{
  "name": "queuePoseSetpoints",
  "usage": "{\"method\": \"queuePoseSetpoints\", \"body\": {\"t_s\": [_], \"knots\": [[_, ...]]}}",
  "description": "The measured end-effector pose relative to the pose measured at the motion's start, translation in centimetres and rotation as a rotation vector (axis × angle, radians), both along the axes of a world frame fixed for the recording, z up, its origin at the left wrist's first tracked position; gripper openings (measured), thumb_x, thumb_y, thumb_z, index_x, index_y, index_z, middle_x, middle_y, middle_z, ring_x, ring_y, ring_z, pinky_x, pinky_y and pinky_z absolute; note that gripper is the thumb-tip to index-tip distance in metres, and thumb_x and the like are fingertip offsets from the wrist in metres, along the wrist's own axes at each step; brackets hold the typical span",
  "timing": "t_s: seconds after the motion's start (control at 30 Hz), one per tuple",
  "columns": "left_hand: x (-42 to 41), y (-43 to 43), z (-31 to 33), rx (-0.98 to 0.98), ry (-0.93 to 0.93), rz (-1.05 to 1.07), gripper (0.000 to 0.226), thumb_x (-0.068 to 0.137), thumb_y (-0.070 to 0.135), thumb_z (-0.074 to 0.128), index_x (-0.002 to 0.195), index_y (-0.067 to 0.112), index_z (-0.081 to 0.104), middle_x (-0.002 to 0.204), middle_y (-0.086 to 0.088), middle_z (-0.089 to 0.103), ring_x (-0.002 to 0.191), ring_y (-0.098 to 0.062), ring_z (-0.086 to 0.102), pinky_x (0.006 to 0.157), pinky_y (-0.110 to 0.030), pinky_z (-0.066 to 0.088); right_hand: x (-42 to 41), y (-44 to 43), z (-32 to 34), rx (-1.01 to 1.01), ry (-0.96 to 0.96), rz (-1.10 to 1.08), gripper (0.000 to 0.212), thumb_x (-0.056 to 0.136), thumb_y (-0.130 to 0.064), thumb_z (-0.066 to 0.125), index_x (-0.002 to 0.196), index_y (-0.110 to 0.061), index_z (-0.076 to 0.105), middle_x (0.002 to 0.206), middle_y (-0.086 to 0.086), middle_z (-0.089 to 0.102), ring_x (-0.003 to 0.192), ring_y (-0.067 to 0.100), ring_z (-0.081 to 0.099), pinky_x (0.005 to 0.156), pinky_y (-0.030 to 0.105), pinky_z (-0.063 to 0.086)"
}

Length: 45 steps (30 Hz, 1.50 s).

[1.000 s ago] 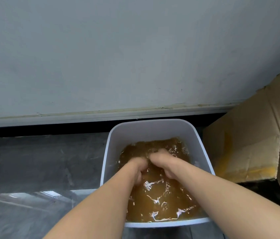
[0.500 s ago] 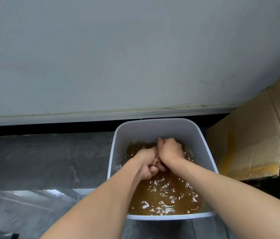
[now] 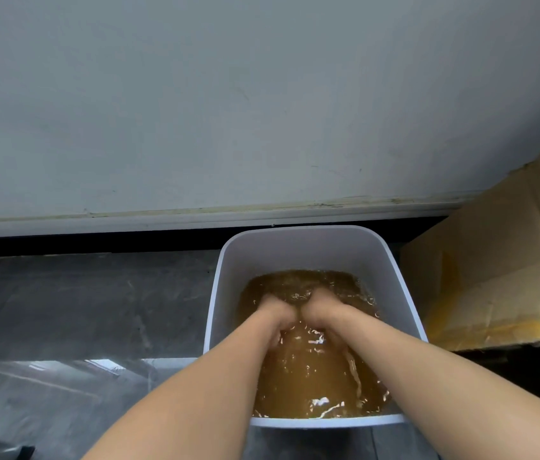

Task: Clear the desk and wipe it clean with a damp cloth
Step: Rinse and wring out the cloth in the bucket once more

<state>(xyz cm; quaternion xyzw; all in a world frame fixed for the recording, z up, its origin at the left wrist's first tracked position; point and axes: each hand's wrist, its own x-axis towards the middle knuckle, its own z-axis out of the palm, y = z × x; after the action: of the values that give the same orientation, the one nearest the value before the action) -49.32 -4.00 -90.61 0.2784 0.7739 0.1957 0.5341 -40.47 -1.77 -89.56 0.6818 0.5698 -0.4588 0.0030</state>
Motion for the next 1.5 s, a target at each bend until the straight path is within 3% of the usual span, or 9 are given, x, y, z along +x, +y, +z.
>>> {"method": "queuePoseSetpoints", "body": {"t_s": [0.23, 0.33, 0.43, 0.7, 0.87, 0.97, 1.13, 1.33, 1.5], "knots": [[-0.4, 0.0, 1.3, 0.007, -0.433, 0.366, 0.030, 0.102, 0.030, 0.046, 0.091, 0.005, 0.058, 0.044, -0.010, 0.056, 0.033, -0.021, 0.054, 0.033, -0.019, 0.040, -2.2, -1.6, 0.6, 0.138, 0.270, -0.297, 0.038, 0.104, -0.031, 0.042, 0.125, -0.008, 0.063, 0.120, 0.017, 0.067, 0.103, 0.034, 0.066, 0.086, 0.038, 0.056], [-0.5, -0.3, 1.4, 0.024, -0.503, 0.475, 0.029, 0.101, 0.030, 0.044, 0.087, 0.009, 0.058, 0.068, -0.014, 0.061, 0.061, -0.028, 0.059, 0.045, -0.026, 0.045, -2.5, -2.6, 1.7, 0.154, 0.259, -0.263, 0.034, 0.102, -0.035, 0.044, 0.103, -0.011, 0.068, 0.105, 0.015, 0.069, 0.076, 0.031, 0.064, 0.055, 0.031, 0.051], [-0.5, -0.4, 1.7, -0.022, -0.478, 0.488, 0.026, 0.097, 0.030, 0.051, 0.080, 0.013, 0.060, 0.071, -0.007, 0.062, 0.067, -0.022, 0.058, 0.053, -0.029, 0.043, -2.2, -2.9, 2.0, 0.243, 0.207, -0.173, 0.034, 0.102, -0.036, 0.043, 0.089, -0.014, 0.066, 0.100, 0.015, 0.069, 0.088, 0.034, 0.064, 0.071, 0.036, 0.053], [-0.4, -0.2, 2.4, -0.097, -0.454, 0.181, 0.041, 0.096, 0.025, 0.046, 0.057, 0.019, 0.036, 0.051, 0.002, 0.030, 0.030, -0.006, 0.017, 0.033, -0.011, 0.011, 0.3, -0.5, 2.0, 0.359, 0.045, -0.199, 0.035, 0.107, -0.027, 0.039, 0.115, -0.003, 0.063, 0.124, 0.023, 0.063, 0.112, 0.042, 0.059, 0.088, 0.036, 0.044], [-0.7, -0.2, 1.6, -0.079, -0.328, 0.217, 0.031, 0.101, 0.012, 0.043, 0.074, 0.006, 0.056, 0.056, -0.005, 0.052, 0.032, -0.009, 0.035, 0.031, -0.014, 0.026, 0.9, 0.0, 1.4, 0.201, -0.157, -0.006, 0.054, 0.100, -0.014, 0.052, 0.148, -0.007, 0.029, 0.153, 0.026, 0.029, 0.135, 0.045, 0.042, 0.110, 0.046, 0.035], [-0.3, -0.3, 0.6, -0.055, -0.102, 0.168, 0.032, 0.097, 0.009, 0.052, 0.127, 0.001, 0.056, 0.102, -0.016, 0.066, 0.080, -0.027, 0.067, 0.068, -0.030, 0.055, 0.8, 0.0, 1.0, 0.116, -0.192, 0.067, 0.076, 0.098, -0.014, 0.058, 0.157, -0.015, 0.010, 0.162, 0.022, -0.004, 0.145, 0.045, 0.024, 0.118, 0.050, 0.029], [-0.7, 0.1, -0.6, -0.126, -0.070, 0.009, 0.016, 0.100, 0.009, 0.044, 0.094, 0.003, 0.057, 0.067, -0.013, 0.061, 0.063, -0.026, 0.057, 0.060, -0.036, 0.049, 0.3, -0.2, -0.4, 0.047, -0.028, 0.141, 0.036, 0.099, -0.009, 0.051, 0.135, -0.003, 0.055, 0.134, 0.017, 0.060, 0.112, 0.025, 0.062, 0.071, 0.023, 0.054], [-0.2, -0.2, 0.5, -0.052, -0.396, 0.334, 0.023, 0.104, 0.022, 0.038, 0.098, 0.008, 0.055, 0.079, -0.017, 0.059, 0.053, -0.027, 0.061, 0.039, -0.027, 0.047, -1.5, -1.9, 1.2, 0.188, 0.111, -0.111, 0.035, 0.105, -0.024, 0.038, 0.125, -0.005, 0.059, 0.126, 0.019, 0.062, 0.113, 0.035, 0.062, 0.084, 0.030, 0.047], [-0.4, -0.7, 1.6, -0.030, -0.470, 0.518, 0.033, 0.105, 0.031, 0.039, 0.093, 0.007, 0.060, 0.079, -0.015, 0.063, 0.070, -0.028, 0.058, 0.053, -0.031, 0.043, -1.9, -3.0, 2.3, 0.280, 0.098, -0.065, 0.036, 0.102, -0.033, 0.038, 0.119, -0.010, 0.061, 0.119, 0.017, 0.064, 0.103, 0.037, 0.064, 0.091, 0.044, 0.055]]}}
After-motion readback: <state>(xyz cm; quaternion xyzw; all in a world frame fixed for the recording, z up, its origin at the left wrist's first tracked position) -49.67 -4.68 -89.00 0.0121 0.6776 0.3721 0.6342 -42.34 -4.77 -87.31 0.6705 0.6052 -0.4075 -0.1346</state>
